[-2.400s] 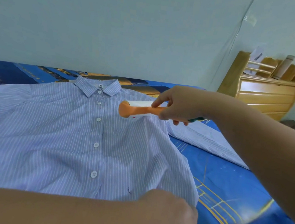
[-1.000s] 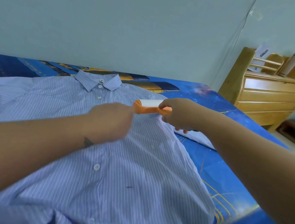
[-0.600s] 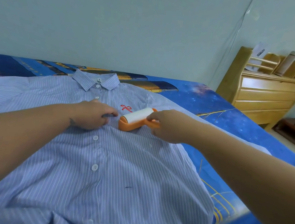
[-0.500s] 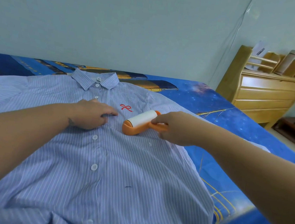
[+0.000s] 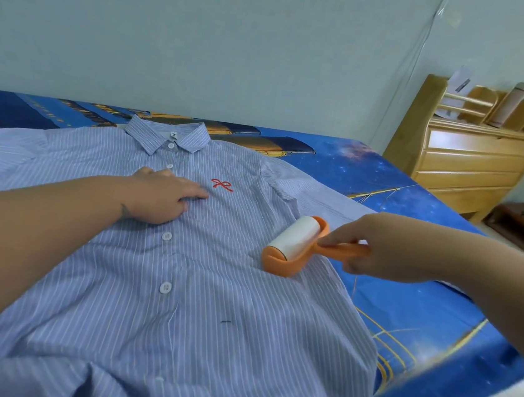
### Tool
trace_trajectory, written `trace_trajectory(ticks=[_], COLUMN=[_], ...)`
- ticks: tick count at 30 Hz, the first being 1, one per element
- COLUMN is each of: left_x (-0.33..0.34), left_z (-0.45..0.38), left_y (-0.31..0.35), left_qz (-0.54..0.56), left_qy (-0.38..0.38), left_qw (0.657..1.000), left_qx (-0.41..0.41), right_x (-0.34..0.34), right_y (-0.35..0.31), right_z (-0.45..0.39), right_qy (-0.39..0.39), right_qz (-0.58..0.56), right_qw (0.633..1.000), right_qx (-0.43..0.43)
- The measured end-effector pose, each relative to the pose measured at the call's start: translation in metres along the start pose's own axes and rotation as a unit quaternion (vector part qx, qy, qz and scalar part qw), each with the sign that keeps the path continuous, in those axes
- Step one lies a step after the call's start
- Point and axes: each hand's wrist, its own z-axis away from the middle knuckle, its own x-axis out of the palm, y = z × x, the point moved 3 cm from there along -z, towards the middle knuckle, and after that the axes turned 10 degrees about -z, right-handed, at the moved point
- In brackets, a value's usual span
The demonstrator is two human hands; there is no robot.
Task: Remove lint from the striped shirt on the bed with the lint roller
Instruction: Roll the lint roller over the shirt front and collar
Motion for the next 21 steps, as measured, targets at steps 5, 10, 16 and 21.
trace_trajectory(ticks=[5, 10, 16, 21], left_x=[0.0, 0.003, 0.005, 0.006], left_z=[0.0, 0.003, 0.006, 0.011], left_y=[0.002, 0.0, -0.003, -0.01], left_qz=[-0.006, -0.006, 0.022, 0.048], left_qy=[0.0, 0.006, 0.046, 0.078], left_qw=[1.0, 1.0, 0.999, 0.996], left_qx=[-0.007, -0.005, -0.001, 0.01], right_x=[-0.006, -0.015, -0.047, -0.079], right_y=[0.008, 0.019, 0.043, 0.04], right_z=[0.016, 0.03, 0.051, 0.053], right_qy=[-0.016, -0.055, -0.061, 0.025], right_qz=[0.017, 0.046, -0.056, -0.124], right_qw=[1.0, 0.996, 0.994, 0.991], right_qx=[0.021, 0.061, 0.075, 0.039])
